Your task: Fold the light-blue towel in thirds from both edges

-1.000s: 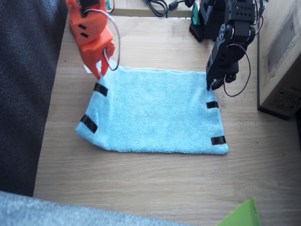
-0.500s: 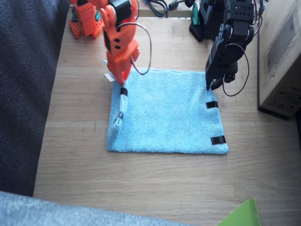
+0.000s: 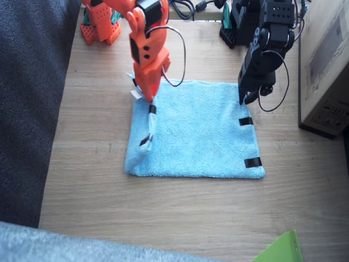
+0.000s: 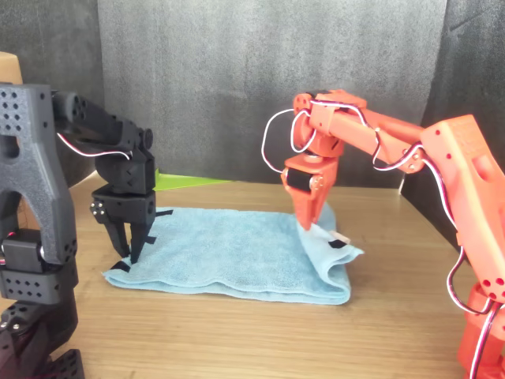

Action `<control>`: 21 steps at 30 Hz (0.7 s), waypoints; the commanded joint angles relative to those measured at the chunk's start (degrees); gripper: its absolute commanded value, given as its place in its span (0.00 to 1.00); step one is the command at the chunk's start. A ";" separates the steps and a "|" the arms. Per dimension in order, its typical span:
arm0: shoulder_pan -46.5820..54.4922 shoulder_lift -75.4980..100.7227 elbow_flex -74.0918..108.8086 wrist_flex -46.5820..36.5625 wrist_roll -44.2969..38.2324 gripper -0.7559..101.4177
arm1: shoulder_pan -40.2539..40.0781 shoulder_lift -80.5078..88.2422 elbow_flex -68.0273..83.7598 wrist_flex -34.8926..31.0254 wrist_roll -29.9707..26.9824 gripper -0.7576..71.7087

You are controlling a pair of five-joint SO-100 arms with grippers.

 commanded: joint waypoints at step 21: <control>0.44 4.13 1.67 -0.18 0.97 0.01 | 6.77 0.53 -9.23 0.62 -1.93 0.33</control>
